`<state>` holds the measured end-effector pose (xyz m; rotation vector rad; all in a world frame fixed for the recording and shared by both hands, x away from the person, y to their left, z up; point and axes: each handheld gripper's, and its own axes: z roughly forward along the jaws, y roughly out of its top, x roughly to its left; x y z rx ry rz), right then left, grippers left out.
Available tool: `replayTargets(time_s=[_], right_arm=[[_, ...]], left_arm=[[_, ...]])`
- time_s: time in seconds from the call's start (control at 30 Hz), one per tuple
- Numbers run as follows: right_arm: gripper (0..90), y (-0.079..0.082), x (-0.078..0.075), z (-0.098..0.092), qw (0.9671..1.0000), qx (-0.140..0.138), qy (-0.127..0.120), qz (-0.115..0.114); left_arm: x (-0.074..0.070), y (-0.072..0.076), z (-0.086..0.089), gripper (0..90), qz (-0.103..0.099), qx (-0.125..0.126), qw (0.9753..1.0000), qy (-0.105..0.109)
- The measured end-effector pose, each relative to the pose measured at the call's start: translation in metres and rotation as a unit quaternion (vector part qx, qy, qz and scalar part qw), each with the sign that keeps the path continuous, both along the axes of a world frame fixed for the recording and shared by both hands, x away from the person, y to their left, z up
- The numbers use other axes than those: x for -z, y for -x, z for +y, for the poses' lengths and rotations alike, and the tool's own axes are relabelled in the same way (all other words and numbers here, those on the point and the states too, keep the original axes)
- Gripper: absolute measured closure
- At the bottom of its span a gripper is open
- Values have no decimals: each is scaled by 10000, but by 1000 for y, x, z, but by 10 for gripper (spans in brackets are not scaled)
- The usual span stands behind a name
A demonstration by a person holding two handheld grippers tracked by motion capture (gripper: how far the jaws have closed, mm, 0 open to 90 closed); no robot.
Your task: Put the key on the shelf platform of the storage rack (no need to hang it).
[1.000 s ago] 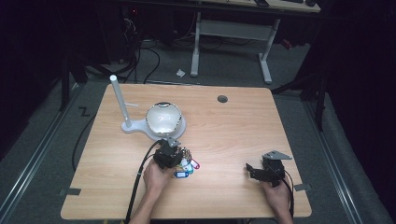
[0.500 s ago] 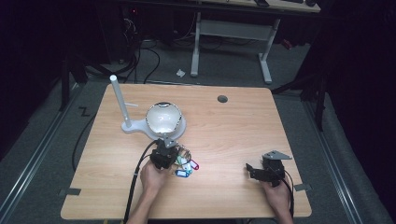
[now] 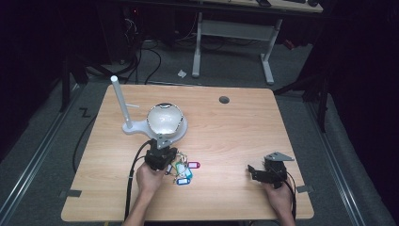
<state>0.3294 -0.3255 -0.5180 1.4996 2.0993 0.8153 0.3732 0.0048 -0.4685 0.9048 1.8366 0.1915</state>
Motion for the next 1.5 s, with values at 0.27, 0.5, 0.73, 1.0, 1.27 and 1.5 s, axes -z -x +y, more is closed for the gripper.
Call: replayTargets(time_s=[0.27, 0.5, 0.73, 1.0, 1.27, 1.5], right_arm=[[194, 0, 0, 0, 10000, 0, -1, 1], [193, 0, 0, 0, 10000, -7, -3, 0], [193, 0, 0, 0, 10000, -6, -1, 0], [193, 0, 0, 0, 10000, -7, -1, 0], [193, 0, 0, 0, 10000, -10, 0, -1], [193, 0, 0, 0, 10000, -11, 0, -2]], left_arm=[[-37, 7, 11, 898, -334, -4, 9993, 187], [-68, 11, 29, 898, -522, 10, 9976, 454], [-93, 16, 39, 898, -673, 74, 9955, 666], [-115, 16, 48, 897, -761, 139, 9935, 830], [-141, 13, 59, 897, -844, 195, 9897, 1141], [-164, 10, 61, 897, -927, 297, 9883, 1177]])
